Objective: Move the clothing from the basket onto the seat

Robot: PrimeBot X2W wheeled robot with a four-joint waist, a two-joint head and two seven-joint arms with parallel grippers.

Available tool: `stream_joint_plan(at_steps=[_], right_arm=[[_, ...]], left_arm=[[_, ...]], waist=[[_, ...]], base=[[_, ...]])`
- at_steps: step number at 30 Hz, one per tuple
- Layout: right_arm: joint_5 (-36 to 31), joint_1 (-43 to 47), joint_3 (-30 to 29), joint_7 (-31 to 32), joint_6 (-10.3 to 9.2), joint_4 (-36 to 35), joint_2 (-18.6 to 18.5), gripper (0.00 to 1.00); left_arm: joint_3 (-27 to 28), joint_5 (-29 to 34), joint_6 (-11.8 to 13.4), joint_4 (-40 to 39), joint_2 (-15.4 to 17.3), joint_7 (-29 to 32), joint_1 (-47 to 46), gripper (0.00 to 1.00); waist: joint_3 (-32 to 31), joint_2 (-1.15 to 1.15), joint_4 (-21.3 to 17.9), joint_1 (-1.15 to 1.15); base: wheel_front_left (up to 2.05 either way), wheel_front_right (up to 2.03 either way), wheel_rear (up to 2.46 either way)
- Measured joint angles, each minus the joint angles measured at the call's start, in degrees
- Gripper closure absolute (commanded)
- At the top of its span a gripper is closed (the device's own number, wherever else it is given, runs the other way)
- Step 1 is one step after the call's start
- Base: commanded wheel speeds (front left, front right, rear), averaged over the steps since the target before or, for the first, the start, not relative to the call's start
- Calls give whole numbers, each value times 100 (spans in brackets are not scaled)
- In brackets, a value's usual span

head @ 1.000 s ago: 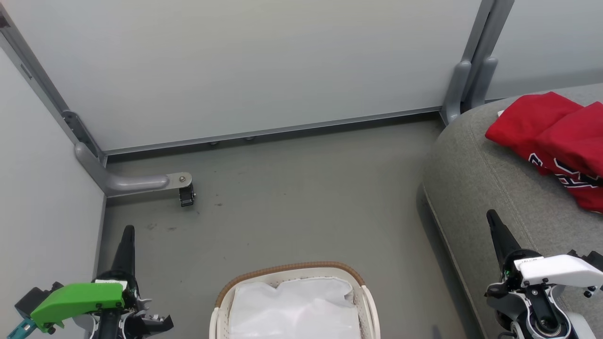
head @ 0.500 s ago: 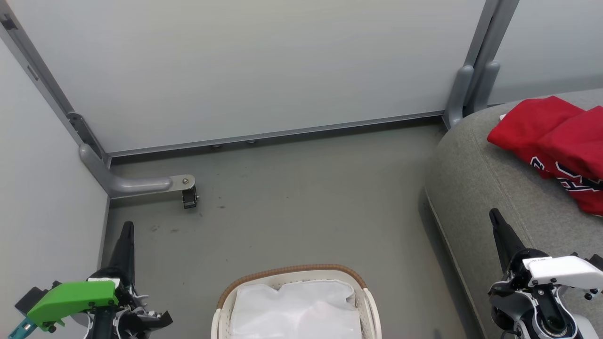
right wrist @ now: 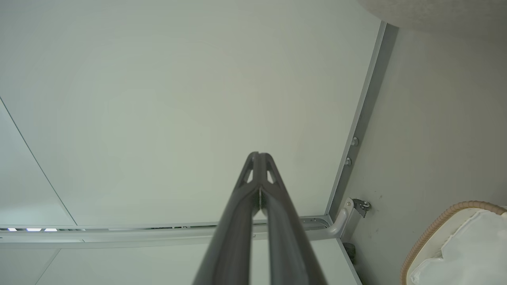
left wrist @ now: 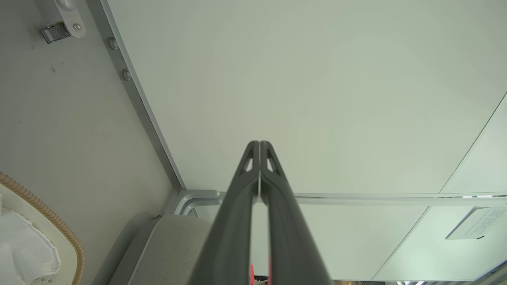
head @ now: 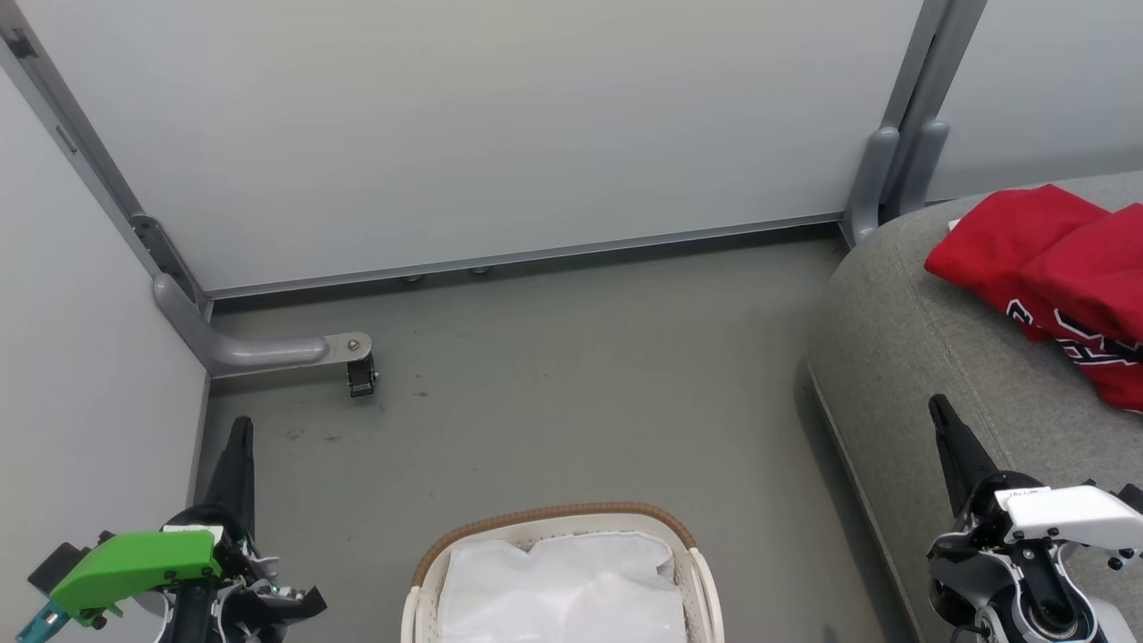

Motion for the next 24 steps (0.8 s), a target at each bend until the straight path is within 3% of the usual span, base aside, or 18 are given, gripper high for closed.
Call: stream_joint_plan(at_steps=[24], right_arm=[[0, 1, -4, 1, -1, 0, 2, 100]], left_arm=[[0, -1, -1, 0, 0, 0, 0, 100]], waist=[[0, 0, 0, 0]], base=[[0, 0, 0]])
